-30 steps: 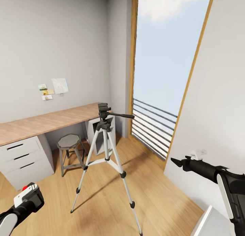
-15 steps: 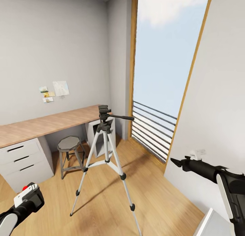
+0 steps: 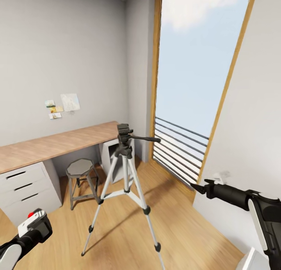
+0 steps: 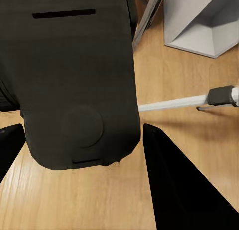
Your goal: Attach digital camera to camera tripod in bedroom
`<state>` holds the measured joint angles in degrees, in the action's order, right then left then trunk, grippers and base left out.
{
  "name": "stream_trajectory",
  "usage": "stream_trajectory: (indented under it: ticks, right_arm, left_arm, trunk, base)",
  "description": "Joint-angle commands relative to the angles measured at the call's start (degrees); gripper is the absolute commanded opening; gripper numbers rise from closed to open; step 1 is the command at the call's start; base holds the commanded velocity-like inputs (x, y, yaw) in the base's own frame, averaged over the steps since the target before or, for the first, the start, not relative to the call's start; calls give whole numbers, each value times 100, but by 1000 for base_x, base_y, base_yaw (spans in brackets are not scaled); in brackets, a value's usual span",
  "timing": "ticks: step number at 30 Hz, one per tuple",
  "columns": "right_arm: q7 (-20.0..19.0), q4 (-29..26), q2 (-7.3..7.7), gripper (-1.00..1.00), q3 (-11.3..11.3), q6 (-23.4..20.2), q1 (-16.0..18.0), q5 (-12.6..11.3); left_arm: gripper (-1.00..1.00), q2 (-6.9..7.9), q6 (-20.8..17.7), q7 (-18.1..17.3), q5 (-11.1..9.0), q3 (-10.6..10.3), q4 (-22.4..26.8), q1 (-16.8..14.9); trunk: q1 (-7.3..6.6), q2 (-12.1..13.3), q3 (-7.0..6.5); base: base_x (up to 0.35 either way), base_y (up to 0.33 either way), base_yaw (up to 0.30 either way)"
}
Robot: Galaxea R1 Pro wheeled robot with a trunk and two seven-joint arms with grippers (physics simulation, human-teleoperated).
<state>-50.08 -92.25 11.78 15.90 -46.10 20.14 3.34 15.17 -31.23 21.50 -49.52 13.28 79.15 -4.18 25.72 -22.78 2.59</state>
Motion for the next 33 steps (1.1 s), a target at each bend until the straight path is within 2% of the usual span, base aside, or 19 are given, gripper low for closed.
stream_trajectory:
  ticks: [1, 18, 24, 33]
  right_arm:
    - [-84, -4, -6, 100, 8, -33, 8, 39]
    - [-236, 13, -22, 100, -30, -56, -40, 45]
    - [-245, 33, -10, 100, -38, -61, -214, 45]
    - [-275, 33, -8, 100, -41, -69, -503, 28]
  left_arm:
    - [-100, 2, -23, 47, -38, -4, 7, -5]
    - [-100, -2, -23, 52, -33, -77, 12, -6]
    - [-100, 2, -25, 57, -30, -224, 12, -8]
    - [-100, 3, -76, 44, -38, -277, 19, -8]
  trunk:
    - [7, -14, 13]
    - [7, -14, 13]
    - [7, -14, 13]
    - [7, -14, 13]
  base:
    - [245, 171, 0]
    - [256, 148, 0]
    - [103, 17, 0]
    - [21, 4, 0]
